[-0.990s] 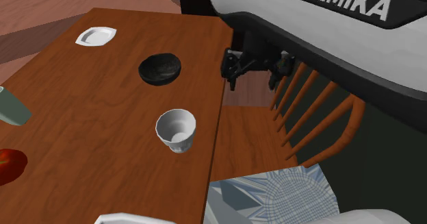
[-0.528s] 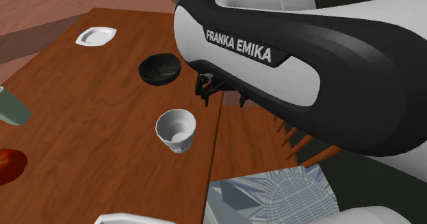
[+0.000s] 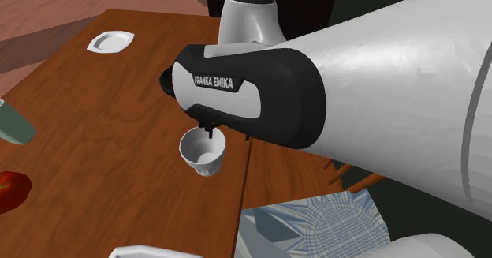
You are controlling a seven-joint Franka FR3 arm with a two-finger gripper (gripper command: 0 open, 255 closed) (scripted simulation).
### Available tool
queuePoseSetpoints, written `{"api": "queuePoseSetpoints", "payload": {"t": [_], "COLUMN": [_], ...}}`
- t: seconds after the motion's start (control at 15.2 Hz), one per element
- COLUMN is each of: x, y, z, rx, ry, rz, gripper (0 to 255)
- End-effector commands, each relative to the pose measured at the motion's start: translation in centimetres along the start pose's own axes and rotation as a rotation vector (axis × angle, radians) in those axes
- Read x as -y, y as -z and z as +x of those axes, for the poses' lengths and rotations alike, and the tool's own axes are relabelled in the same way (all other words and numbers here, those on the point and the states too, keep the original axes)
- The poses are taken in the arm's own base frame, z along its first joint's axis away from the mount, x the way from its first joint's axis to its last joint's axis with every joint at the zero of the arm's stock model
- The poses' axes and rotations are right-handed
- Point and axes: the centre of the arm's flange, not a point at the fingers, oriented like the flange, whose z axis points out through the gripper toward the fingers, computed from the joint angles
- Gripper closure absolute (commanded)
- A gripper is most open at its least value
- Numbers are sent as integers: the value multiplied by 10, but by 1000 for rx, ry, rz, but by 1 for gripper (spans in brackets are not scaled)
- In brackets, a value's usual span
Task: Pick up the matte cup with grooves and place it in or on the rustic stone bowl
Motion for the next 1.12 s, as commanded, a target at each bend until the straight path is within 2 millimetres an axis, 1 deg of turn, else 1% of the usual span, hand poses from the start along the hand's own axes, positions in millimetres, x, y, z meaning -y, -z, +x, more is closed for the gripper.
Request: {"api": "queuePoseSetpoints", "payload": {"t": [0.0, 0.4, 0.46, 0.99, 1.06], "x": [10, 10, 10, 10, 10], "y": [-11, -42, -51, -51, -51], "z": [3, 3, 3, 3, 3], "rx": [1, 1, 1, 1, 1], "ry": [-3, -3, -3, -3, -3], "rz": [10, 10, 10, 10, 10], "gripper": [0, 0, 0, 0, 255]}}
